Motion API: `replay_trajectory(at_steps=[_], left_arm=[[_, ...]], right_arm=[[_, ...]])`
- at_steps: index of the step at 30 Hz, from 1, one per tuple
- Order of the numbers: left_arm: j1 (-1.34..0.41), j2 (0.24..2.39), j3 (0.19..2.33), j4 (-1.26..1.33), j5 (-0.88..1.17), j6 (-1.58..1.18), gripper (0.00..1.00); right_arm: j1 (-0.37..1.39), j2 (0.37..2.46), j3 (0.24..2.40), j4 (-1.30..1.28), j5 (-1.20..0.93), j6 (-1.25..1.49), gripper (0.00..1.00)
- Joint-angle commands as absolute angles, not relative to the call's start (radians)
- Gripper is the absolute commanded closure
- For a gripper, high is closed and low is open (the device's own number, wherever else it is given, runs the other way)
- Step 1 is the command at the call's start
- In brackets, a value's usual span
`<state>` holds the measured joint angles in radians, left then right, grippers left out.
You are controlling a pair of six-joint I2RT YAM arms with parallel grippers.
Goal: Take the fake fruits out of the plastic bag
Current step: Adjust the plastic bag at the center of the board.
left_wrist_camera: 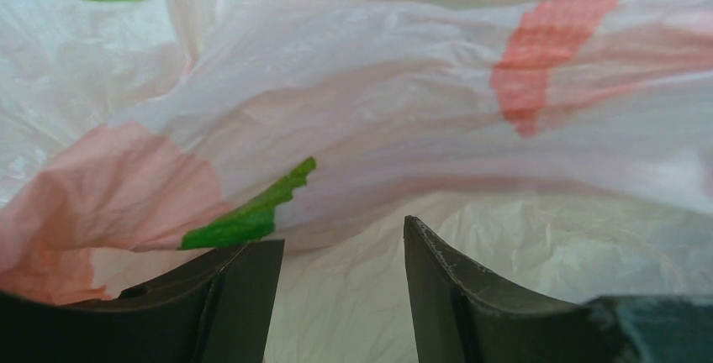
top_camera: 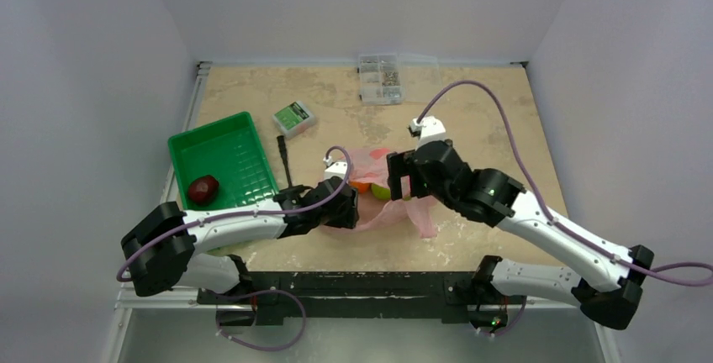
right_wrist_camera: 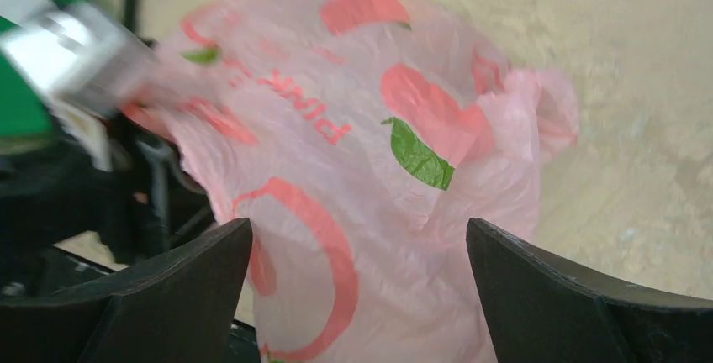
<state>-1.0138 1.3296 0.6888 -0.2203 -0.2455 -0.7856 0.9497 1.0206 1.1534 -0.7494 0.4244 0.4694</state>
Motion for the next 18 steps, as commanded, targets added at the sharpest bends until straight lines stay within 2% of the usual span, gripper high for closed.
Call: replay_trajectory(at_steps=[1, 7, 13, 16, 17, 18], left_arm=[[-1.024, 1.335, 0.706, -0.161, -0.240, -0.806, 0.46], [-1.042, 1.333, 0.703, -0.148, -0.236, -0.812, 0.46], [-1.049, 1.344, 0.681, -0.129, -0.243, -0.822, 0.44], [-1.046, 1.369, 0.682, -0.124, -0.260, -0.826, 0.43], [-1.040, 1.383, 0.684, -0.119, -0.262, -0.824, 0.43], [-1.030, 1.398, 0.690, -0.115, -0.260, -0.823, 0.43]], right_arm=[[0.945, 0.967, 1.012, -0.767, 0.484, 0.555, 0.01], [0.945, 0.982, 0.904, -0.697, 0.701, 0.629, 0.01], [0.945, 0.963, 0.835, -0.664, 0.731, 0.685, 0.02], [0.945, 0.912, 0.774, -0.593, 0.664, 0.742, 0.15], [0.945, 0.893, 0.746, -0.567, 0.625, 0.771, 0.26], [0.945, 0.873, 0.720, -0.546, 0.592, 0.796, 0.42]])
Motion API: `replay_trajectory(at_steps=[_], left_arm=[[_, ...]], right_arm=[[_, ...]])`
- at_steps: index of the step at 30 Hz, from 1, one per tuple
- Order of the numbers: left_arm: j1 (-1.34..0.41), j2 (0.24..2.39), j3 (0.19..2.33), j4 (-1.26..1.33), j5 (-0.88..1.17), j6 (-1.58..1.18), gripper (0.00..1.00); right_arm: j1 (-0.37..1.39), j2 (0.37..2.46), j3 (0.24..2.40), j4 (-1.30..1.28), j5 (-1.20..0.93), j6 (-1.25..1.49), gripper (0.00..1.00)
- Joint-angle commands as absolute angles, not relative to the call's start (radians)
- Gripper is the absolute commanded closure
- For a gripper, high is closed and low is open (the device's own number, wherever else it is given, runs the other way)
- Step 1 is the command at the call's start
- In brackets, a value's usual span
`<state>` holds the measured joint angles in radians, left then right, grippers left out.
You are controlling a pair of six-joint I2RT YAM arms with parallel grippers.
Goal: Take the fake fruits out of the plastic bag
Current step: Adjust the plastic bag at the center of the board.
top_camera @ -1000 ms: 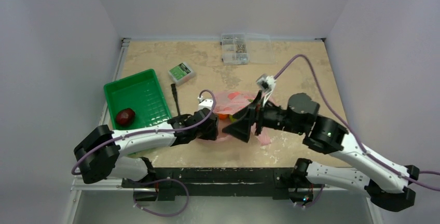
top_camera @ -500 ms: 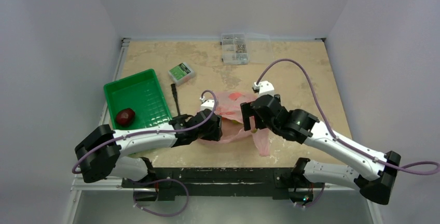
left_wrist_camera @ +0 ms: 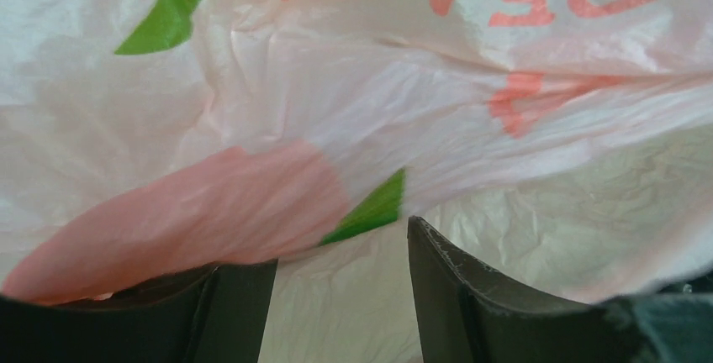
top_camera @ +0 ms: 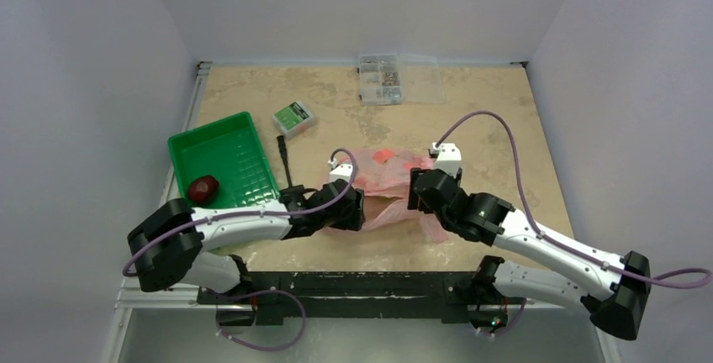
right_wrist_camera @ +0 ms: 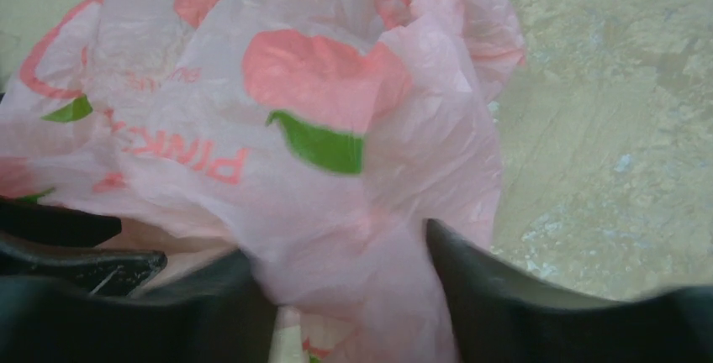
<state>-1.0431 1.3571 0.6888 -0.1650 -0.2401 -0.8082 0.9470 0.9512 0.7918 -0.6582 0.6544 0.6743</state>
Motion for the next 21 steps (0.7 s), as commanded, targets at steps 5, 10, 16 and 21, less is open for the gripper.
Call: replay_trajectory(at_steps=[5, 10, 16, 21], left_arm=[[-0.906, 1.479, 0.733, -0.092, -0.188, -0.755, 0.43], [-0.743, 1.541, 0.903, -0.205, -0.130, -0.552, 0.41], [-0.715, 1.430, 0.967, -0.285, -0.009, -0.440, 0.30], [-0.730, 1.166, 0.748, -0.141, 0.187, -0.545, 0.21]], right_arm=[[0.945, 0.786, 0.638, -0.561, 0.532, 0.903, 0.89], [0.945, 0.707, 0.618, -0.508, 0.389, 0.811, 0.96], [0.945, 0.714, 0.656, -0.478, 0.292, 0.697, 0.90], [0.945, 0.756, 0.735, -0.561, 0.317, 0.648, 0.46]])
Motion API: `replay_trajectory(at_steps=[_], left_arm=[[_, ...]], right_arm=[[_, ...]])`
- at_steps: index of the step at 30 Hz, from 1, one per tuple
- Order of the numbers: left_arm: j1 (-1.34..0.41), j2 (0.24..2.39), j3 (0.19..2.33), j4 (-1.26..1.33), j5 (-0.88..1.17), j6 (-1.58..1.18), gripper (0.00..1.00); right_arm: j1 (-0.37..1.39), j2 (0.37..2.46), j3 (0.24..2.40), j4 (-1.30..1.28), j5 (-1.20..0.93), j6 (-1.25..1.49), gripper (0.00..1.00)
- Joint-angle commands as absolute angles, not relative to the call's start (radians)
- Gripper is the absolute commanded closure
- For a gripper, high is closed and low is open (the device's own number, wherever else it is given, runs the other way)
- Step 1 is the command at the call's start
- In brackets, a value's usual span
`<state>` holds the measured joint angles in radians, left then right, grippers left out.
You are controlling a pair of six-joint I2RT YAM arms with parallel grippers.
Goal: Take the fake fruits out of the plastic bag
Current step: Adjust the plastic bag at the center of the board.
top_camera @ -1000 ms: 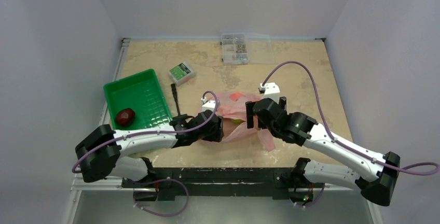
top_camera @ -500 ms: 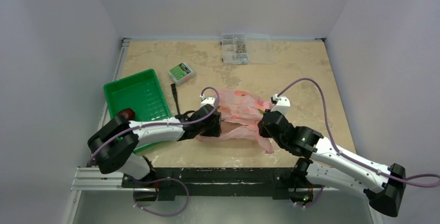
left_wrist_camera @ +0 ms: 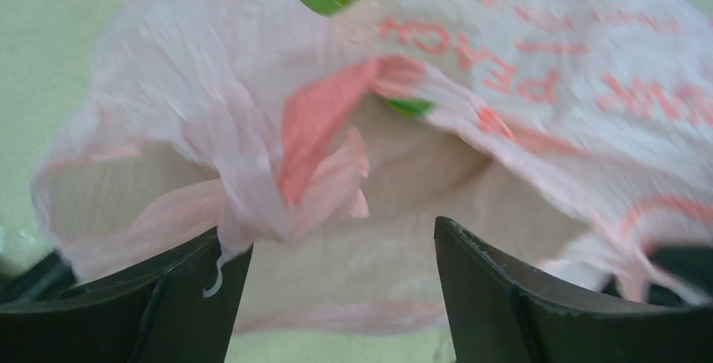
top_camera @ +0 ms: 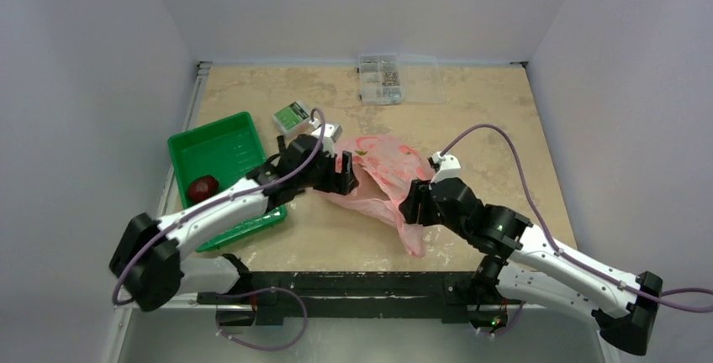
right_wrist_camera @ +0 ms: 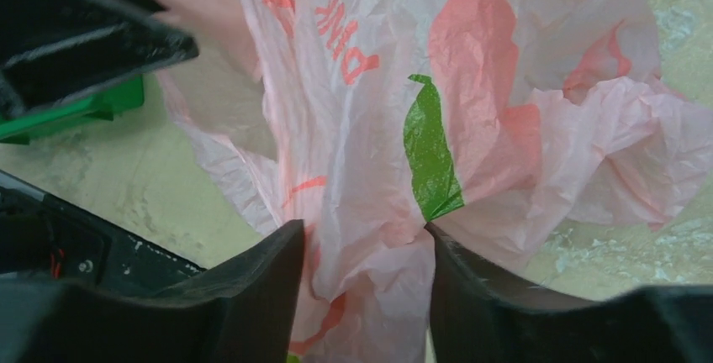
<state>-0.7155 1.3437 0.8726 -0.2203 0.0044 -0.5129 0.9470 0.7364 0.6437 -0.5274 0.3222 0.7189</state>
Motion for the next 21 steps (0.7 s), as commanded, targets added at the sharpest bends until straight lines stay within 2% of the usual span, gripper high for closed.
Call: replay_trajectory(at_steps=[1, 2, 4, 10, 12, 16, 21], left_arm=[[-0.743, 1.118, 0.732, -0.129, 0.204, -0.561, 0.20], [-0.760, 1.078, 0.716, -0.129, 0.208, -0.577, 0.19], [-0.808, 1.026, 0.722, -0.149, 0.196, -0.592, 0.18], [-0.982, 1.072, 0.873, -0.236, 0.092, -0.576, 0.19], [-1.033, 1.124, 0.927, -0.281, -0.032, -0.571, 0.22], [-1.061, 1.206, 0.964, -0.223, -0.118, -0.573, 0.22], [-1.060, 1.331, 1.000, -0.173, -0.136, -0.569, 0.25]], right_arm=[[0.946, 0.760, 0.752, -0.577, 0.325, 0.639, 0.38], [0.945, 0.763, 0.769, -0.596, 0.330, 0.632, 0.29], [0.945, 0.765, 0.798, -0.617, 0.342, 0.606, 0.20], [0.945, 0.811, 0.870, -0.638, 0.385, 0.544, 0.07], [0.945, 0.850, 0.894, -0.650, 0.394, 0.525, 0.02], [0.945, 0.908, 0.949, -0.702, 0.417, 0.518, 0.01], [0.945, 0.877, 0.903, -0.640, 0.392, 0.521, 0.09]])
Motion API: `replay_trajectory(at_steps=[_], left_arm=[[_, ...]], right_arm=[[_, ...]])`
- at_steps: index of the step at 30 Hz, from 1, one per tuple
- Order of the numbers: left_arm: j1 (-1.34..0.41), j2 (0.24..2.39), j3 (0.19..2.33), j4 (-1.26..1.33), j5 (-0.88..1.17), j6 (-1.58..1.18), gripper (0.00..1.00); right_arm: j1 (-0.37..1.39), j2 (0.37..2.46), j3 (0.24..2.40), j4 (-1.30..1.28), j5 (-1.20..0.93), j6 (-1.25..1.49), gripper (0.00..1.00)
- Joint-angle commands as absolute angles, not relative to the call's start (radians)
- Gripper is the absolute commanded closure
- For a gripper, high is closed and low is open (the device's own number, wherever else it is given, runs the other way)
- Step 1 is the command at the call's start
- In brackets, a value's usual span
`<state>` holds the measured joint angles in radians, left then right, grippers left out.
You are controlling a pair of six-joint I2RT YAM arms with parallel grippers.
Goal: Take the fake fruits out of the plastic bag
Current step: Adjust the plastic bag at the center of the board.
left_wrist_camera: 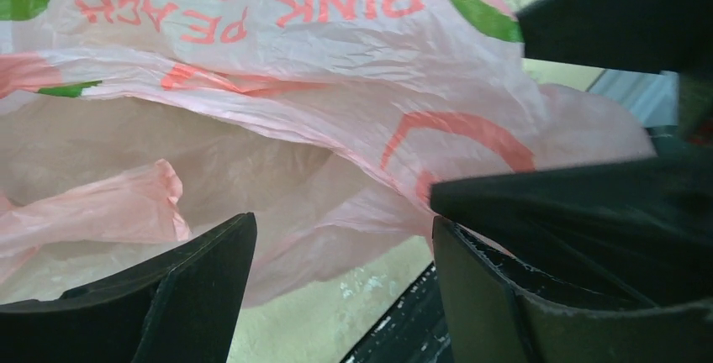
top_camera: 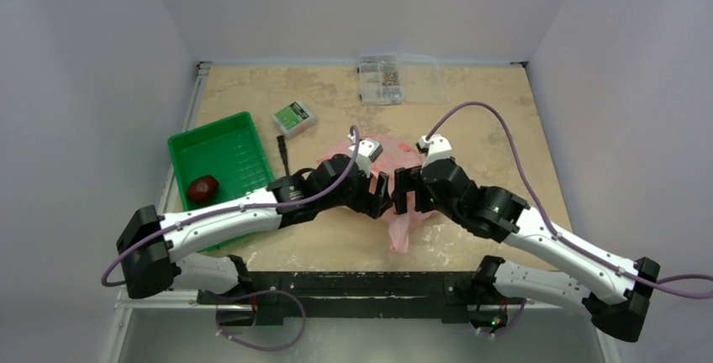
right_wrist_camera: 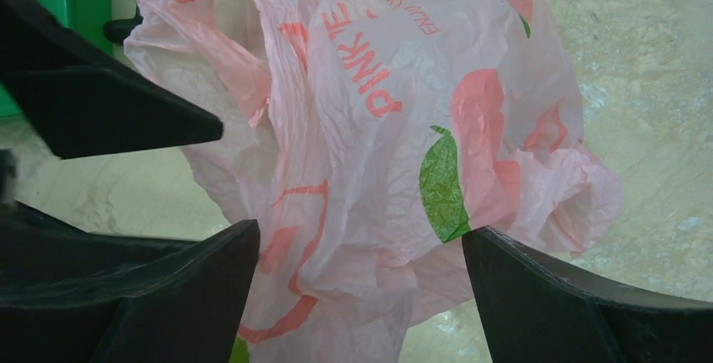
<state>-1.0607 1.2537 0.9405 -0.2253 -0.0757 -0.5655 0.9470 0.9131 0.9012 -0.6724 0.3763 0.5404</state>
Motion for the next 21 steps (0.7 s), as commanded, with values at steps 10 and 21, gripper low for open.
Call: replay_trajectory(at_steps=[10, 21], left_arm=[[-1.109, 1.477, 0.721, 0.205, -0.049, -0.711, 0.55], [-1.315, 1.567, 0.513, 0.438, -0.166, -0.888, 0.49]], right_arm=[[0.946, 0.823, 0.796, -0.529, 0.425, 0.621, 1.00], [0.946, 0.588, 0.717, -0.527, 0.596, 0.811, 1.00]])
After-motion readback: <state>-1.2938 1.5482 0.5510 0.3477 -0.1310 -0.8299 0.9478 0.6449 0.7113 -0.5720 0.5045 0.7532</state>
